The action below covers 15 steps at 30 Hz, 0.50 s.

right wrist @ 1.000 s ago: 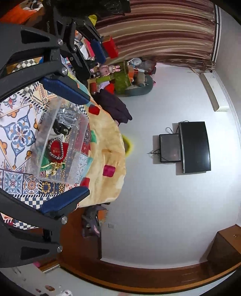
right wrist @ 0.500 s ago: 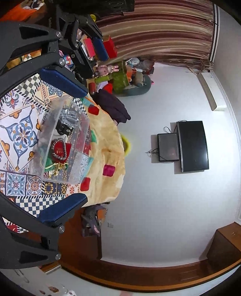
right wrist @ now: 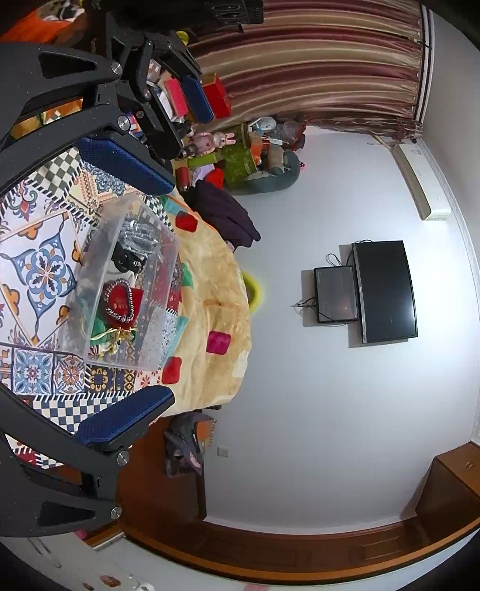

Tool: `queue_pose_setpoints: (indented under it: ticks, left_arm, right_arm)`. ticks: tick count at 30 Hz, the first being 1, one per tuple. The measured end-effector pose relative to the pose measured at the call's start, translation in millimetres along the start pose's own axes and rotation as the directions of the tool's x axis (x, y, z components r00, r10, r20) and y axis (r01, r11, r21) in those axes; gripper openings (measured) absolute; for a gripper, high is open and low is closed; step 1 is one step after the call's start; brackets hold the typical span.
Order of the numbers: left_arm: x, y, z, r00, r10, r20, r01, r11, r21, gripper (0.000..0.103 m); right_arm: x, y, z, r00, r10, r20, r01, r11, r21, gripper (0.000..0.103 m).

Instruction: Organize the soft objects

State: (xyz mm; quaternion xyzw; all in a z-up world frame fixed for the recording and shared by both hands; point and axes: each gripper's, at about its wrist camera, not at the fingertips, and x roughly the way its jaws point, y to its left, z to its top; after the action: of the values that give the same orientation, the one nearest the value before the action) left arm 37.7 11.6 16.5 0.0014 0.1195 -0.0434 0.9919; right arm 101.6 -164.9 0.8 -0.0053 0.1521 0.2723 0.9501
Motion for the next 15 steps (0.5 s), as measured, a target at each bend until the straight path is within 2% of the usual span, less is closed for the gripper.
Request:
queue_pose_setpoints:
  ticks: [15]
  left_arm:
    - [0.9,-1.8,-2.1,1.000,-0.008,-0.005,0.008,1.000,-0.002,0.103]
  right_arm:
    - [-1.3,-1.1,0.6,1.000,0.004,0.003,-0.005,1.000,0.010,0.103]
